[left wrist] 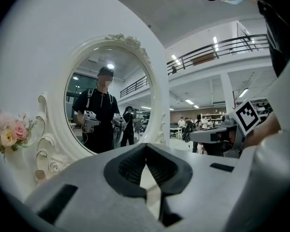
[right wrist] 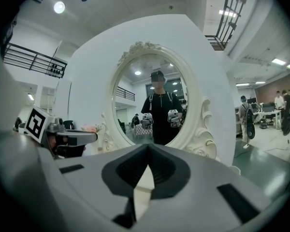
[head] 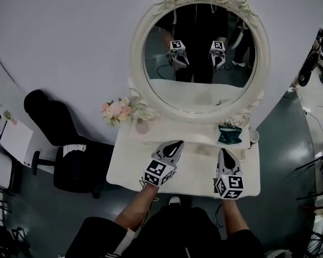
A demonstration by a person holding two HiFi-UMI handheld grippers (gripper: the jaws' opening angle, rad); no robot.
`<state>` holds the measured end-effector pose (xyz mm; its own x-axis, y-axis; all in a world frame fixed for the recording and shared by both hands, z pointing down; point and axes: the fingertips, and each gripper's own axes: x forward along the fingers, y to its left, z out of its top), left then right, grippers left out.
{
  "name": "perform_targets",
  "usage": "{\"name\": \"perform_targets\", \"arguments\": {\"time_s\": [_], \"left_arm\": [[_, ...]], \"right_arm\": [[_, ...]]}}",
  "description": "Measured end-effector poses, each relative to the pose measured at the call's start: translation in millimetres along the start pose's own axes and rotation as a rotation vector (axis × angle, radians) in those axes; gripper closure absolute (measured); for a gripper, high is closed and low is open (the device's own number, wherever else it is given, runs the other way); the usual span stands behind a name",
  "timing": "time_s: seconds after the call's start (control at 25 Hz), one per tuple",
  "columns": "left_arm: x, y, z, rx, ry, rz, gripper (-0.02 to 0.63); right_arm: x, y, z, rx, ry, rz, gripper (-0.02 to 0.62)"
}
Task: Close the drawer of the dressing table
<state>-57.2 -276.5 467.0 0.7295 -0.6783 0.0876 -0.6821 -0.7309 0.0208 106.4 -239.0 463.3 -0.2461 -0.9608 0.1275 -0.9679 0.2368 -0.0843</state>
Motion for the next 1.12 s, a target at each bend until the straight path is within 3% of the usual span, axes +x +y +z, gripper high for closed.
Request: {"name": "perform_targets", "arguments": {"time_s": [0.6,0.76,1.12], "left_arm": [[33,19,-13,-0.039,0.030,0.026,0.601],[40,12,-31,-0.058,0.056,0.022,0.601],[49,-19,-90,-0.122,0.142,-0.010,0.601]], "right_arm": [[35,-26,-8,-0.006,0.035,0.031,0.592],[32,-29,-26,-0.041,0.063,0.038,0.593],[16,-44,-94,0.018,0.157,0.035,0.592]]}}
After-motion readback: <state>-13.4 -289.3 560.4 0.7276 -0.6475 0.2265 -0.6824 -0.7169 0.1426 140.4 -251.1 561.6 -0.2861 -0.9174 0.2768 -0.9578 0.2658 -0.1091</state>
